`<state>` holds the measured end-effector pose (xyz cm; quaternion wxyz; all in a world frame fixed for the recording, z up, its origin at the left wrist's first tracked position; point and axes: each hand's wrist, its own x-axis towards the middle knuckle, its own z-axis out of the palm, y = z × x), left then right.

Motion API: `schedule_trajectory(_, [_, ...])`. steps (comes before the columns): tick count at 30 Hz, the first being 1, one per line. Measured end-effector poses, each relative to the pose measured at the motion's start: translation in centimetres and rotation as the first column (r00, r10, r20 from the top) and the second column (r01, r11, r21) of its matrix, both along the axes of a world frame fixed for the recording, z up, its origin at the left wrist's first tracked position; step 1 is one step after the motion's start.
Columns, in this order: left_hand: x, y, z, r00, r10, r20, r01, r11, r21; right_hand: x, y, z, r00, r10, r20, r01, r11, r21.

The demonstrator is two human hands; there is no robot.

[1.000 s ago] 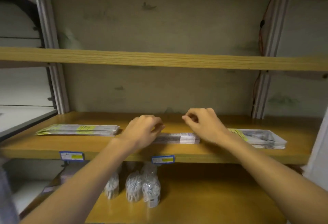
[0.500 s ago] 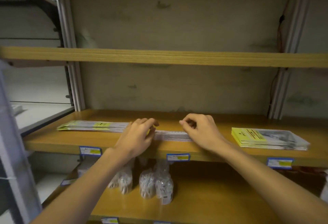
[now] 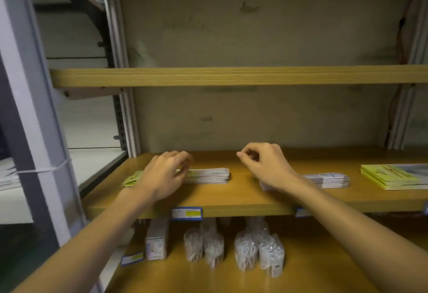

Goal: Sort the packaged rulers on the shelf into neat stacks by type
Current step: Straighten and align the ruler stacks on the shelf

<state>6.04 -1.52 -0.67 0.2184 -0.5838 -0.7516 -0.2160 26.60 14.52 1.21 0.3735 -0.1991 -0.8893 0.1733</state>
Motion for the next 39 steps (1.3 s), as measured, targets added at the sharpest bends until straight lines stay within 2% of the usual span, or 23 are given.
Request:
schedule_trajectory(5, [-3.3,-1.9,0.3,0.999,0.0,0.038,0.002,0.997,-0.071,-1.7,-1.5,-0.4,0.998,-0.06,0.022,0.06,0.998,-0.011])
schedule_trajectory(11, [-4.8,-2.4,0.3,0.99,0.104,0.098,-0.073,0.956,-0.285,-3.5,-2.3,-0.3,0.992,-0.052,0.113,0.053,0.999,-0.007])
schedule_trajectory(18, [-6.2,-1.8,0.7,0.961,0.143,0.237,-0.023,0.894,-0.447,-6.1,-0.9,0.4,0.928,0.042,0.369,-0.023,0.998,-0.056])
schedule_trajectory(25, [-8.1,-0.9,1.2,0.95,0.202,0.239,-0.026,0.812,-0.583,-7.8,1.0,-0.1,0.854,0.089,0.513,-0.056,0.995,-0.079])
schedule_trajectory(30, [-9.2,-0.4,1.3,0.933,0.227,0.279,-0.003,0.779,-0.627,-8.3,1.7,0.0,0.812,0.143,0.566,-0.092,0.989,-0.118])
schedule_trajectory(39, [-9.8,0.3,1.9,0.968,0.163,0.192,-0.009,0.782,-0.623,-9.2,2.4,0.6,0.764,0.22,0.607,-0.126,0.973,-0.194])
